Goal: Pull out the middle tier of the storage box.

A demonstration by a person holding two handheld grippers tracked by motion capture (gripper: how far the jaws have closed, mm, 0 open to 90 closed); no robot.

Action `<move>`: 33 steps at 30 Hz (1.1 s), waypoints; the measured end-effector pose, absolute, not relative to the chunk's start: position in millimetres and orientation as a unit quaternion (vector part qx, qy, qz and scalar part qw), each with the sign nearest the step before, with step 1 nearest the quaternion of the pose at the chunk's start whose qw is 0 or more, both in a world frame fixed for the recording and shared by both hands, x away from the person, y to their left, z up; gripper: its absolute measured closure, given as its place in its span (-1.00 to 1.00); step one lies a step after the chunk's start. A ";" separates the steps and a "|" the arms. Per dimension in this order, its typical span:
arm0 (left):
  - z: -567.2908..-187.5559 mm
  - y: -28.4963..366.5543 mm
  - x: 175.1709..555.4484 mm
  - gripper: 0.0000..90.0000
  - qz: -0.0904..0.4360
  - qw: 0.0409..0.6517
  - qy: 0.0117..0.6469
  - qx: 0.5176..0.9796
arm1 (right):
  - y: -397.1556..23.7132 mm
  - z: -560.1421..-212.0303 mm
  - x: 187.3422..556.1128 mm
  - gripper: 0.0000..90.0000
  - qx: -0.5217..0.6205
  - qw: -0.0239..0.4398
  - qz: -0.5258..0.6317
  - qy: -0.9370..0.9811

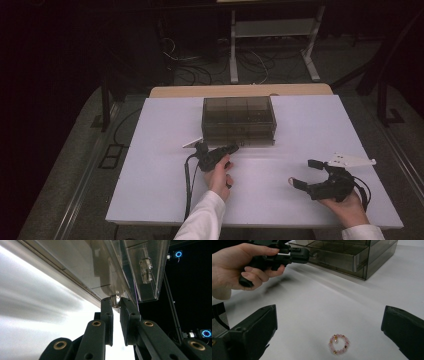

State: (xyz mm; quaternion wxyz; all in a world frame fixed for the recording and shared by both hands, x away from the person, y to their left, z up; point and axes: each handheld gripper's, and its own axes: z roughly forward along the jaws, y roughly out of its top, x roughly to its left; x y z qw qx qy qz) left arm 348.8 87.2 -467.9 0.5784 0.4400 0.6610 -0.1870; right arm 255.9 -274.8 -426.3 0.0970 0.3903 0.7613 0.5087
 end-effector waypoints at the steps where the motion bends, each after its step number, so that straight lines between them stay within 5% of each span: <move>1: -467.8 87.6 348.9 0.77 -0.187 0.578 0.659 0.444 | -274.7 -426.3 255.9 -1.00 0.390 0.097 0.509 0.761; 12: -461.5 88.2 349.3 0.74 -0.159 0.565 0.647 0.487 | -274.6 -426.5 256.1 -1.00 0.390 0.096 0.508 0.762; 33: -447.4 101.7 341.9 0.40 -0.096 0.534 0.598 0.590 | -274.7 -426.8 256.6 -1.00 0.392 0.097 0.507 0.761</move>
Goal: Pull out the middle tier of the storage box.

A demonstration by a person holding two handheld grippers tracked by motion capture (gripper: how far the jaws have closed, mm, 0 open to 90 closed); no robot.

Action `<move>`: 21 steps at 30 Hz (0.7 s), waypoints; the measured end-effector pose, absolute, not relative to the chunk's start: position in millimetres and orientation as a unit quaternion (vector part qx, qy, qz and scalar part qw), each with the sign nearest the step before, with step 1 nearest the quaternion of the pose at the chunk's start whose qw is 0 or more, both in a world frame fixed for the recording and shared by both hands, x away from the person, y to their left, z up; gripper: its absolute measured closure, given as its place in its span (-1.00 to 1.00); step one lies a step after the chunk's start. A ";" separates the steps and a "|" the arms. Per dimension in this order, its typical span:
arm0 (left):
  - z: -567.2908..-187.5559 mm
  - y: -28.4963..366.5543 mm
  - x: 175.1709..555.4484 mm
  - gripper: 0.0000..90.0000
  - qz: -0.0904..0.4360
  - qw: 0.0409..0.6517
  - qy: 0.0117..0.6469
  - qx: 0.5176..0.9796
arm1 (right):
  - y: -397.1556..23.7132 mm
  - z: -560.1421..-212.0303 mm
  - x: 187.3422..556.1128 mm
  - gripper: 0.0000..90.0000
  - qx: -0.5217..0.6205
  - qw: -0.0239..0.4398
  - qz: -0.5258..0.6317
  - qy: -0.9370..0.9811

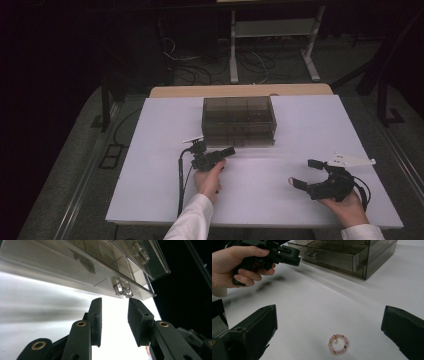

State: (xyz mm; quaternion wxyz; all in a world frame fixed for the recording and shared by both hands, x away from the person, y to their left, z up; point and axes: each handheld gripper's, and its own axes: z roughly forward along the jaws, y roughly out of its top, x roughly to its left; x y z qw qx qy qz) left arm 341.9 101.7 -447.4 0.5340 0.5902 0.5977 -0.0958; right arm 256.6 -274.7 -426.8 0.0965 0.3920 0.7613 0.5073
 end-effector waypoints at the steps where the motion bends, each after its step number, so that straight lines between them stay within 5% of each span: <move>1: -446.4 102.0 341.5 0.39 -0.090 0.531 0.593 0.598 | -274.7 -426.8 256.6 -1.00 0.392 0.097 0.507 0.761; 21: -421.2 102.0 335.3 0.31 0.019 0.476 0.511 0.716 | -274.2 -427.0 256.6 -1.00 0.392 0.096 0.507 0.762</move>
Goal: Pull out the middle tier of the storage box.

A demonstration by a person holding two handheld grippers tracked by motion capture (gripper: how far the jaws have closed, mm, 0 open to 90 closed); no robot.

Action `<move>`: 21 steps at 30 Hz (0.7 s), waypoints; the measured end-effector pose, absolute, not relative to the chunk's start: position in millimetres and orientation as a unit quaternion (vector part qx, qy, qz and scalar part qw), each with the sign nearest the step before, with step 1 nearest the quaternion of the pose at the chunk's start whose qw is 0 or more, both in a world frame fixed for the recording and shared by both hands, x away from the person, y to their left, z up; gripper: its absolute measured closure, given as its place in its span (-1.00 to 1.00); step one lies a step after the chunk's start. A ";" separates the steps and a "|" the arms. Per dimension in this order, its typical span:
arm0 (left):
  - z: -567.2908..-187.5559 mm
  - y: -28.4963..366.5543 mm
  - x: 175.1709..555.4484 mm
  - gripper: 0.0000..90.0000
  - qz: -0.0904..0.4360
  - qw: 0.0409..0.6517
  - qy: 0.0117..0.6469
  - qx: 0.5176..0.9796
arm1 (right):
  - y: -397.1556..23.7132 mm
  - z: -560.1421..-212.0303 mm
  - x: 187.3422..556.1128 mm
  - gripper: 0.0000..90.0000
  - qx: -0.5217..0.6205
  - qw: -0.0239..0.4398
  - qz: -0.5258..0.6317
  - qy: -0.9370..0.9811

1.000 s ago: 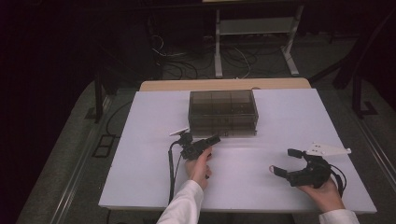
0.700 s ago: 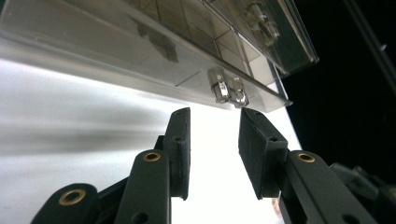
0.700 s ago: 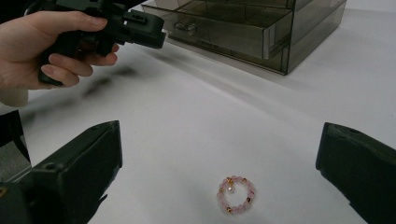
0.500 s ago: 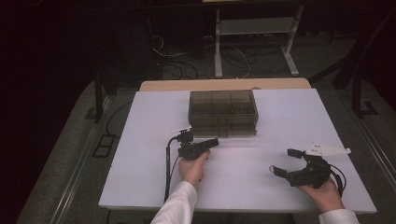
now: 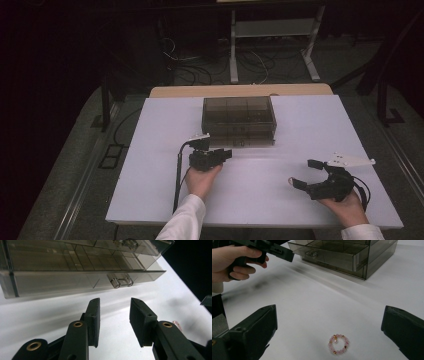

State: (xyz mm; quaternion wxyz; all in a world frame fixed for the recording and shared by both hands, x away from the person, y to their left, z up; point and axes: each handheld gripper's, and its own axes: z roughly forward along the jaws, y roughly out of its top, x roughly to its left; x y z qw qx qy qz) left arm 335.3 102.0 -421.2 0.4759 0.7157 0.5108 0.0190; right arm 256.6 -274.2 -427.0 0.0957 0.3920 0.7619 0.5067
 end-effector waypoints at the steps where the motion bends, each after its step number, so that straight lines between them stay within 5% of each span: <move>1: -419.8 101.9 335.3 0.30 0.022 0.475 0.507 0.719 | -274.1 -427.0 256.6 -1.00 0.392 0.095 0.507 0.762; 21: -388.5 98.5 340.7 0.25 0.062 0.450 0.423 0.784 | -273.8 -427.4 256.7 -1.00 0.391 0.096 0.506 0.762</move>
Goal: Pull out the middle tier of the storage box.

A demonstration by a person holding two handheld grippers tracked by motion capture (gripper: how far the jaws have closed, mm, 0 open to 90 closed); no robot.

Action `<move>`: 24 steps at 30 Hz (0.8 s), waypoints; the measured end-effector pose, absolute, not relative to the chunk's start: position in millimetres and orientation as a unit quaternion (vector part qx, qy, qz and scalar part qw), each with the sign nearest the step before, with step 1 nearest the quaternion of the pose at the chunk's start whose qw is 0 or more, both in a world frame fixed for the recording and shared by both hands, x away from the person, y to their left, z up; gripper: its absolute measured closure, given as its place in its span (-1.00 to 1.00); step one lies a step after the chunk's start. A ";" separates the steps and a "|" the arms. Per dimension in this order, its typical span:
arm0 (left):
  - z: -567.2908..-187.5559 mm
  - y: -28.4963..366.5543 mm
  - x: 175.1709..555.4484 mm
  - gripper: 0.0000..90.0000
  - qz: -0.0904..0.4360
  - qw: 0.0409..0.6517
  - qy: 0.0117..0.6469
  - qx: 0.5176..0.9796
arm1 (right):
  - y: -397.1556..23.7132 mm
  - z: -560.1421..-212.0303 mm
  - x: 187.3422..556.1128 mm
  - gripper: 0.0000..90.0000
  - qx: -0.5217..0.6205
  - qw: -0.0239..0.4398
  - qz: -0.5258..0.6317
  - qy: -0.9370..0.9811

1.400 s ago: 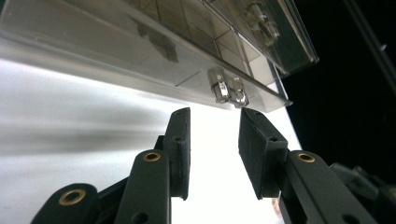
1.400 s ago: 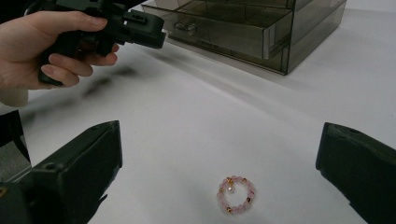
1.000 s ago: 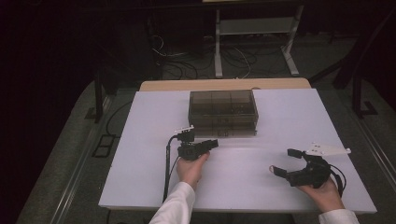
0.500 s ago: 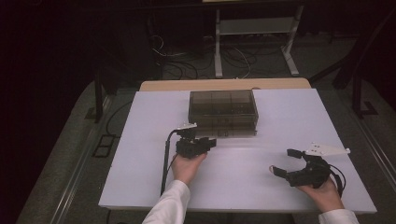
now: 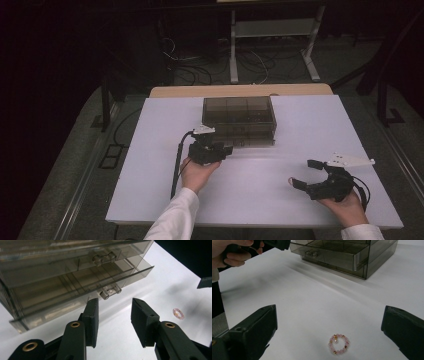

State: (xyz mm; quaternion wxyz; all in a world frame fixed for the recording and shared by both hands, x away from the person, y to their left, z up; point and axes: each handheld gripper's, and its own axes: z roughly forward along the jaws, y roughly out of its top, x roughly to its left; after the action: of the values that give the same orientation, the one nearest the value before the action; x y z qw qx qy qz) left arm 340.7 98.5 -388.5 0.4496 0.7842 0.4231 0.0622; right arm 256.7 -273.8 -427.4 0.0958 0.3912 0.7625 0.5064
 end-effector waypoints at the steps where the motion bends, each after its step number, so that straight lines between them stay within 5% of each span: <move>1: -386.5 98.4 341.5 0.24 0.063 0.449 0.418 0.787 | -273.8 -427.5 256.7 -1.00 0.391 0.096 0.506 0.763; 24: -350.1 96.7 359.5 0.22 0.076 0.421 0.342 0.837 | -274.0 -427.6 256.8 -1.00 0.391 0.095 0.506 0.763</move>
State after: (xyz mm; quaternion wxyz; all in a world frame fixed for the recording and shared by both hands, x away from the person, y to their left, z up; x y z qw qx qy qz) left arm 359.5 96.7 -350.1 0.4215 0.8366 0.3418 0.0756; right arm 256.8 -274.0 -427.6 0.0954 0.3914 0.7626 0.5061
